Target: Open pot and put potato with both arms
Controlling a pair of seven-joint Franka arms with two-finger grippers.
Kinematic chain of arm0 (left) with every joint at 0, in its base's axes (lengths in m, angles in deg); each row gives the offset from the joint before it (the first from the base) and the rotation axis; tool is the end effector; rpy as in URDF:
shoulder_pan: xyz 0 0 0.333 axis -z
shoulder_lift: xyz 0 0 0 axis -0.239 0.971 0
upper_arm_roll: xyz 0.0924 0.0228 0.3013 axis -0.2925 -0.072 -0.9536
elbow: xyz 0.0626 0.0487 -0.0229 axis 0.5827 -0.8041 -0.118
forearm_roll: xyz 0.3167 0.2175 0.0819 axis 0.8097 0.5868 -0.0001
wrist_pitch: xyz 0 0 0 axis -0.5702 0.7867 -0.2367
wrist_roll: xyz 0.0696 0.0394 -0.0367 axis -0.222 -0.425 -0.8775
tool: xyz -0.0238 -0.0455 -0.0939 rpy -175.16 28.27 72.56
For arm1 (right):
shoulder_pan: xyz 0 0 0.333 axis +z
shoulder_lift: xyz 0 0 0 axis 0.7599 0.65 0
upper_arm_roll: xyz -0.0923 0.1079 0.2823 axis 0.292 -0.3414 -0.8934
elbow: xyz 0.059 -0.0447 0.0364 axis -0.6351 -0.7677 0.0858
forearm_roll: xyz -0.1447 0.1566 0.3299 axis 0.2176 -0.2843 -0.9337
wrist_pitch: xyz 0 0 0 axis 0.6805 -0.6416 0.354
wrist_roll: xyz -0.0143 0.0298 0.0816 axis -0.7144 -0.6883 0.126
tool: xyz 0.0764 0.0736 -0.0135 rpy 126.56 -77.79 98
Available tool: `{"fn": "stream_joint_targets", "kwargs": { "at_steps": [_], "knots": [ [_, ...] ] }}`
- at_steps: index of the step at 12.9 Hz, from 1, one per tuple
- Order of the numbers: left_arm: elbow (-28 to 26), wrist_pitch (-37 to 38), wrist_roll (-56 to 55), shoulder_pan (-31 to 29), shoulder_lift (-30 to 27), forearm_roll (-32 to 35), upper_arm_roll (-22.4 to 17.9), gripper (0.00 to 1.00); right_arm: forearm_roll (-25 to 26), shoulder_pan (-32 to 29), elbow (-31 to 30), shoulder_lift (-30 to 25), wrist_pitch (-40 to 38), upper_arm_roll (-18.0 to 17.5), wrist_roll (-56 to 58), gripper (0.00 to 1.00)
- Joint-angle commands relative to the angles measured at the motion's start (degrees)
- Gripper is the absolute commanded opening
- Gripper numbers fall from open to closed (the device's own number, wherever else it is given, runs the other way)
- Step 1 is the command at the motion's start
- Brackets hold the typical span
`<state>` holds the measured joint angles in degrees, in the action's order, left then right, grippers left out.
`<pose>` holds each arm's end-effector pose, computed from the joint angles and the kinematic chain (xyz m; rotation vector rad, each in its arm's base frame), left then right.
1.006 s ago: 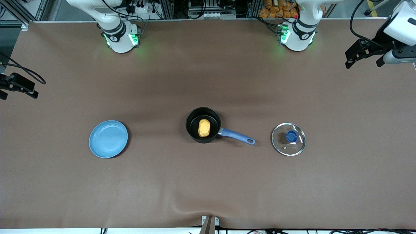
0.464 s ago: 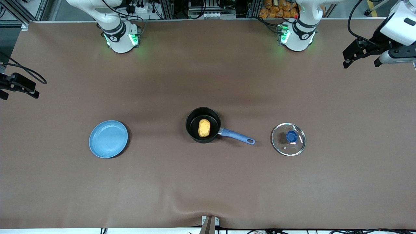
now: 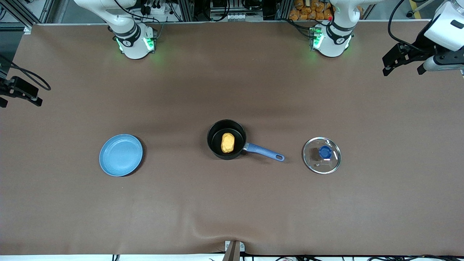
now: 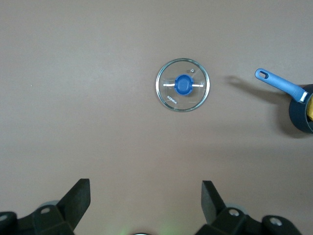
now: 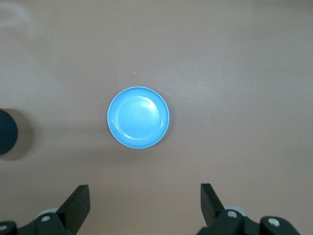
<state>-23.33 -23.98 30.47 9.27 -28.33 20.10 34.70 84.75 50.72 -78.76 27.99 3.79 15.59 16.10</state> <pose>0.4881 -0.0719 0.6601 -3.1145 -0.0302 -0.0610 0.5601 -0.0318 0.6554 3.1344 0.0476 0.0940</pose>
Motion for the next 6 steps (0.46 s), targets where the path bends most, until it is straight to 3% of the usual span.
{"fn": "stream_joint_targets", "kwargs": {
  "at_steps": [1,6],
  "knots": [
    [1.4,1.5,-0.5,-0.2,0.3,-1.3,0.1,1.00,0.4,1.1,-5.7,-5.3,1.8,0.1,-1.9,1.00],
    [1.3,2.1,-0.7,-0.2,0.3,-3.1,0.0,1.00,0.4,1.5,-5.9,-5.6,2.2,0.1,-1.9,1.00]
  ]
}}
